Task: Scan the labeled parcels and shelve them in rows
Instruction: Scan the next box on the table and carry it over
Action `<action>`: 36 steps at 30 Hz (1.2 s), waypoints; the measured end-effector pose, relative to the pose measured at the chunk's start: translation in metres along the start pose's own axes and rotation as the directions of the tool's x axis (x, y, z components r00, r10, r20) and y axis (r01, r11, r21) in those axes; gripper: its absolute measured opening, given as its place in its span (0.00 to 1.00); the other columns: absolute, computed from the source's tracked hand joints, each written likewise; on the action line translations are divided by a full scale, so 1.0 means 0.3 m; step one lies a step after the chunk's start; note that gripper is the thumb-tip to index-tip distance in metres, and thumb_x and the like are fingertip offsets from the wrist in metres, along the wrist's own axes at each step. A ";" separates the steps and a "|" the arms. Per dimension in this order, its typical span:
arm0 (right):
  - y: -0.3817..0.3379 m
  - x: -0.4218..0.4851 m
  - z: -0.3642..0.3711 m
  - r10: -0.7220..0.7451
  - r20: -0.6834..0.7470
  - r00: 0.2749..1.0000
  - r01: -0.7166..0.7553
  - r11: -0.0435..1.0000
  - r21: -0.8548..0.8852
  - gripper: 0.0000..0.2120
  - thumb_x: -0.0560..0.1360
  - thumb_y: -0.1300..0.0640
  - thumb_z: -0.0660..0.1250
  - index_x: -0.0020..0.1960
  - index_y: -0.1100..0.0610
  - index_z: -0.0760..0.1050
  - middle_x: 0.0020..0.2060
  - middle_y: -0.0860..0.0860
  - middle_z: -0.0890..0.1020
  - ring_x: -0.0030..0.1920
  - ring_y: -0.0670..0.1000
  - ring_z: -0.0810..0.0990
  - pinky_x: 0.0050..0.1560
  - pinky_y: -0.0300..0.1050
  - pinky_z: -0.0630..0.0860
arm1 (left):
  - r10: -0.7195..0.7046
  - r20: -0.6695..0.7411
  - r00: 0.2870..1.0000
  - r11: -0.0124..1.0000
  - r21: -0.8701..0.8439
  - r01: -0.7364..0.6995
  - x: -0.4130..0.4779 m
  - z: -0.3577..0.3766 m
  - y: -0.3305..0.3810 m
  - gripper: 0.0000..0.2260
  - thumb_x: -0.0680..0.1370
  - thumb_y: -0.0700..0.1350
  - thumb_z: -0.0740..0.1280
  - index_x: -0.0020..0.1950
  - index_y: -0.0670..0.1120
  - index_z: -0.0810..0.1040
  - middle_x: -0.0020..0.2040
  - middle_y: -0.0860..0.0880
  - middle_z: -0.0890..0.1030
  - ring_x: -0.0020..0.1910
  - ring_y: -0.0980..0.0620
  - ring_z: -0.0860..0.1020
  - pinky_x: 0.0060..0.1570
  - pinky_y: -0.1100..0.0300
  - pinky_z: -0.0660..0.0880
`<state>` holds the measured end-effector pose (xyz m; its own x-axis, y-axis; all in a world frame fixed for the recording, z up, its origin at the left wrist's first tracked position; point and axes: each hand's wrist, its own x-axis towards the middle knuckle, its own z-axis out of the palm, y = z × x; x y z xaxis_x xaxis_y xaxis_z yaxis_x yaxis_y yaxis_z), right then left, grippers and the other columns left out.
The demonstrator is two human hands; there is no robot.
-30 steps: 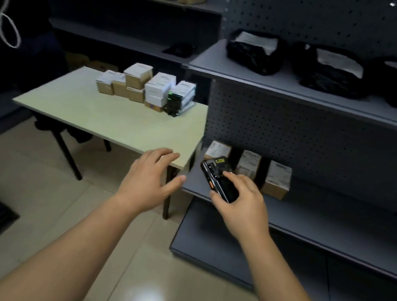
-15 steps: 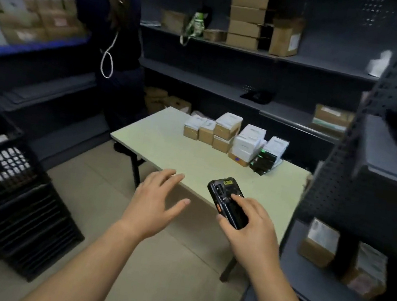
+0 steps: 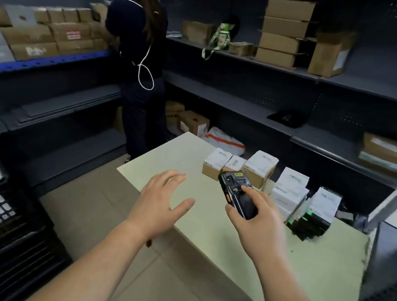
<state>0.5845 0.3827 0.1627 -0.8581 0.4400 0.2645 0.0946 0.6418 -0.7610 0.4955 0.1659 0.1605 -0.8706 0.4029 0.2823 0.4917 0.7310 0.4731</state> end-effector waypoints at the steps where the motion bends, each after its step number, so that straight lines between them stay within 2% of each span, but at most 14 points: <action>1: 0.018 0.054 0.012 0.017 -0.019 1.000 -0.017 1.000 -0.012 0.25 0.71 0.45 0.74 0.66 0.44 0.75 0.56 0.42 0.76 0.54 0.45 0.74 0.51 0.39 0.69 | 0.013 0.017 1.000 1.000 -0.012 -0.012 0.070 0.031 -0.014 0.28 0.77 0.65 0.59 0.75 0.53 0.65 0.73 0.57 0.64 0.73 0.56 0.59 0.73 0.53 0.59; 4: 0.068 0.201 0.037 0.099 -0.070 0.993 -0.104 0.992 -0.070 0.24 0.71 0.44 0.73 0.66 0.42 0.75 0.56 0.41 0.76 0.52 0.44 0.73 0.50 0.41 0.68 | 0.089 0.070 0.994 0.995 -0.055 -0.085 0.279 0.122 -0.036 0.28 0.78 0.64 0.61 0.75 0.54 0.64 0.73 0.57 0.65 0.73 0.55 0.60 0.72 0.53 0.61; 6: 0.102 0.297 0.044 0.152 -0.098 0.984 -0.162 0.982 -0.101 0.24 0.70 0.42 0.72 0.66 0.41 0.74 0.57 0.41 0.76 0.54 0.46 0.74 0.52 0.42 0.70 | 0.131 0.099 0.986 0.988 -0.093 -0.122 0.419 0.176 -0.035 0.28 0.78 0.62 0.62 0.75 0.53 0.65 0.73 0.56 0.66 0.73 0.54 0.61 0.72 0.54 0.61; 10: 0.164 0.447 0.056 0.257 -0.153 0.954 -0.277 0.952 -0.128 0.24 0.70 0.42 0.72 0.66 0.41 0.74 0.56 0.40 0.76 0.55 0.46 0.75 0.55 0.44 0.73 | 0.220 0.179 0.959 0.973 -0.118 -0.201 0.663 0.298 -0.014 0.29 0.76 0.63 0.60 0.74 0.51 0.68 0.73 0.54 0.67 0.72 0.52 0.62 0.72 0.54 0.61; 13: 0.234 0.504 0.050 0.317 -0.199 0.927 -0.346 0.929 -0.134 0.24 0.69 0.42 0.73 0.65 0.41 0.75 0.55 0.39 0.76 0.54 0.46 0.76 0.55 0.47 0.75 | 0.246 0.247 0.937 0.966 -0.141 -0.217 0.790 0.411 0.016 0.26 0.78 0.60 0.63 0.74 0.53 0.68 0.74 0.55 0.66 0.72 0.53 0.61 0.72 0.53 0.60; 17: 0.345 0.555 0.005 0.404 -0.246 0.881 -0.440 0.890 -0.115 0.24 0.69 0.43 0.73 0.64 0.42 0.76 0.55 0.39 0.76 0.55 0.46 0.76 0.54 0.46 0.75 | 0.263 0.365 0.893 0.964 -0.140 -0.226 0.899 0.562 0.071 0.25 0.78 0.62 0.62 0.74 0.57 0.67 0.74 0.56 0.64 0.72 0.53 0.61 0.71 0.52 0.61; 22: 0.475 0.618 -0.041 0.480 -0.223 0.849 -0.513 0.849 -0.127 0.24 0.69 0.43 0.73 0.64 0.40 0.75 0.53 0.37 0.74 0.53 0.45 0.75 0.52 0.45 0.75 | 0.179 0.443 0.879 0.983 -0.046 -0.177 1.002 0.732 0.134 0.27 0.77 0.64 0.62 0.74 0.58 0.65 0.76 0.55 0.62 0.72 0.49 0.62 0.68 0.48 0.65; 26: 0.553 0.685 -0.036 0.501 -0.190 0.845 -0.529 0.836 -0.149 0.25 0.69 0.41 0.72 0.66 0.40 0.74 0.57 0.39 0.75 0.55 0.46 0.76 0.52 0.44 0.74 | 0.105 0.498 0.861 0.984 0.075 -0.164 1.077 0.858 0.168 0.31 0.74 0.69 0.61 0.75 0.62 0.63 0.78 0.58 0.55 0.74 0.46 0.58 0.69 0.44 0.63; 29: 0.593 0.725 -0.016 0.509 -0.184 0.841 -0.537 0.830 -0.153 0.25 0.69 0.42 0.73 0.65 0.40 0.75 0.58 0.39 0.76 0.56 0.46 0.76 0.52 0.43 0.74 | 0.063 0.542 0.838 0.978 0.135 -0.161 1.119 0.949 0.187 0.33 0.74 0.69 0.61 0.76 0.61 0.61 0.79 0.55 0.52 0.74 0.42 0.56 0.69 0.42 0.62; 33: 0.625 0.775 0.009 0.515 -0.169 0.841 -0.539 0.825 -0.169 0.25 0.69 0.43 0.74 0.65 0.41 0.76 0.58 0.40 0.77 0.56 0.47 0.77 0.52 0.44 0.75 | 0.060 0.527 0.848 0.975 0.150 -0.163 1.136 1.023 0.197 0.31 0.74 0.63 0.64 0.75 0.57 0.63 0.77 0.52 0.57 0.69 0.42 0.62 0.63 0.47 0.68; 36: 0.612 0.810 0.023 0.511 -0.157 0.845 -0.533 0.828 -0.177 0.25 0.69 0.43 0.73 0.65 0.40 0.75 0.57 0.39 0.77 0.56 0.47 0.77 0.52 0.46 0.77 | 0.062 0.471 0.880 0.986 0.110 -0.128 1.137 1.010 0.175 0.30 0.74 0.62 0.63 0.74 0.55 0.66 0.76 0.52 0.58 0.67 0.42 0.64 0.63 0.48 0.68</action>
<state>0.3899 0.6032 0.0831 -0.5978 0.7984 -0.0719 0.6248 0.4079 -0.6658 0.2197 0.5086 0.0288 -0.7431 0.6592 -0.1151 0.5945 0.7294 0.3385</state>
